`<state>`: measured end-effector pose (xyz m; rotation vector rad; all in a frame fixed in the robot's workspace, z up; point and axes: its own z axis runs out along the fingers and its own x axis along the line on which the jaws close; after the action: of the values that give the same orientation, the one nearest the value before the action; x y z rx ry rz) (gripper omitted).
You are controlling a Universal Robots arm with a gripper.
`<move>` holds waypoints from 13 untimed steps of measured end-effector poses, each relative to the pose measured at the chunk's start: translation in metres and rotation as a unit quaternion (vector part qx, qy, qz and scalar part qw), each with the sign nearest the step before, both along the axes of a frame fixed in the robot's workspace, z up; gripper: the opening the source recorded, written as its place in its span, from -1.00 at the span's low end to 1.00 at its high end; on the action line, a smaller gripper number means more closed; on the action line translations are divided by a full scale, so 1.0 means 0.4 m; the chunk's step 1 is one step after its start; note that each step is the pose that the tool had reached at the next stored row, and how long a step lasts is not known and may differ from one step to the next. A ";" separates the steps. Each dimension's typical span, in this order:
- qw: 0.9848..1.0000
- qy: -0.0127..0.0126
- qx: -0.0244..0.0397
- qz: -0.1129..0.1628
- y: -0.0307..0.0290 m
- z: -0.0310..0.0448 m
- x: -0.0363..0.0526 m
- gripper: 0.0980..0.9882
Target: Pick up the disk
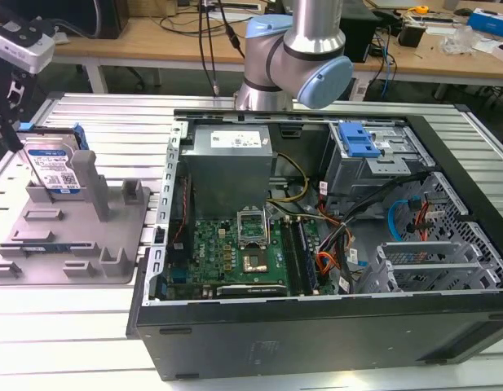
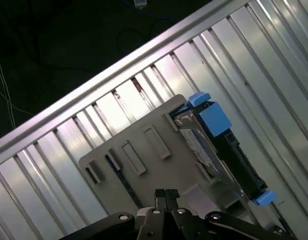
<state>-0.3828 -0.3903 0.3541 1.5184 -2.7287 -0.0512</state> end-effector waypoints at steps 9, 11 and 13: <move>0.991 0.000 0.000 0.131 0.000 -0.001 0.000 -0.98; 0.988 0.000 0.000 0.156 0.000 -0.001 0.000 -0.96; 0.984 0.000 0.000 0.177 0.000 -0.002 0.000 -0.69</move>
<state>-0.3828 -0.3903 0.3533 1.9749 -2.4125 -0.0447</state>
